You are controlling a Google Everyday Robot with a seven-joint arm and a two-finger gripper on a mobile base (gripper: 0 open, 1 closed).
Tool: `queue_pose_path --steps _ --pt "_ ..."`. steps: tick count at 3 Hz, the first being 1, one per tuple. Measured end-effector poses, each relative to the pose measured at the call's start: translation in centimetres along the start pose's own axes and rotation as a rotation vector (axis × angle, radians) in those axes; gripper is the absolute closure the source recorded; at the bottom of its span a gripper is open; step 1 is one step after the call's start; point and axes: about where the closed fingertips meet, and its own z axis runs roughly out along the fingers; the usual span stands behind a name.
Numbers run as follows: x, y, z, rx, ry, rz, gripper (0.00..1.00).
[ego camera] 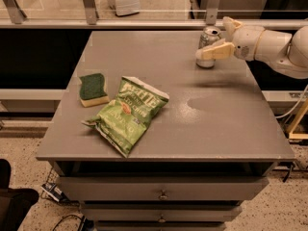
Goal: Move 7up can near green jalapeno chip bag
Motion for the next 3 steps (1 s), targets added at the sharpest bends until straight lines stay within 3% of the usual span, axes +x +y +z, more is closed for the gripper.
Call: queue_pose_path --steps 1,2,3 --pt "1.1 0.0 0.1 -0.024 -0.016 0.037 0.0" --pt "2.4 0.4 0.1 -0.048 -0.049 0.082 0.17" --pt "2.5 0.6 0.5 -0.054 -0.051 0.084 0.41"
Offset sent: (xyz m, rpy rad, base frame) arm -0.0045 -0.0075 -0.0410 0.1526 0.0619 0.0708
